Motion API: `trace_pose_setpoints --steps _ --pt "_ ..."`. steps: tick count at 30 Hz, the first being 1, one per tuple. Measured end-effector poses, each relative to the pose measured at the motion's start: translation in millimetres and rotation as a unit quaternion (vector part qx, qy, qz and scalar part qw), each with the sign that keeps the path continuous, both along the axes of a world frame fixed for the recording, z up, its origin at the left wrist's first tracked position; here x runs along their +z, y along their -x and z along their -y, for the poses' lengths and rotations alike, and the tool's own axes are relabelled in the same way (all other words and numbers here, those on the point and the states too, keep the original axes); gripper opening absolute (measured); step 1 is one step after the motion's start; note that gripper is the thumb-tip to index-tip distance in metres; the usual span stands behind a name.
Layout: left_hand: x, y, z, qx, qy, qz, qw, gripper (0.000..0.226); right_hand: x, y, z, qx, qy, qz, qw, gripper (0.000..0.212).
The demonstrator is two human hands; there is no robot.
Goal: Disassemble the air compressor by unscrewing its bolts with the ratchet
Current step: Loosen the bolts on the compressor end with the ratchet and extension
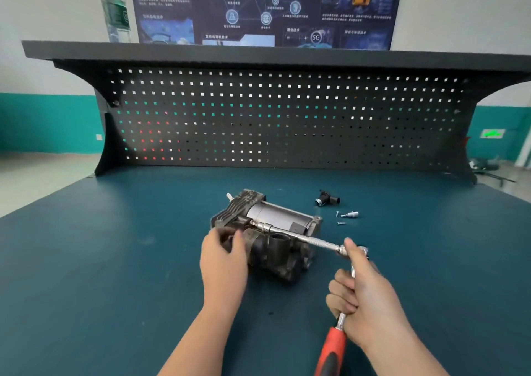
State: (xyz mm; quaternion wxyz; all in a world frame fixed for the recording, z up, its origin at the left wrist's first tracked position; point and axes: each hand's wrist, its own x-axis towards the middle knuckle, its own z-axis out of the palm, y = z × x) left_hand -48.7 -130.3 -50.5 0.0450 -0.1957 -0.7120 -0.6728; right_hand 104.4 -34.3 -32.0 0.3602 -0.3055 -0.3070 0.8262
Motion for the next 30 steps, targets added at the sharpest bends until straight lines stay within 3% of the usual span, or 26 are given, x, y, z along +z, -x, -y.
trace_pose_setpoints --steps 3,11,17,23,30 --pt "-1 5 2 0.024 0.000 0.042 0.999 0.014 1 7 3 -0.011 0.017 -0.006 1.000 0.027" --pt "-4 6 0 0.018 0.021 0.031 0.999 0.016 -3 13 19 -0.073 0.032 0.005 0.997 0.030" --pt "-6 5 0 0.018 0.056 -0.030 0.998 0.020 -5 18 24 -0.067 0.086 -0.018 0.994 0.032" --pt "-6 -2 -4 -0.030 0.111 -0.176 0.978 0.016 7 9 14 0.002 0.148 -0.018 0.989 0.040" --pt "-7 -3 -3 -0.037 0.112 -0.189 0.975 0.012 17 0 13 0.031 0.151 -0.004 0.988 0.040"
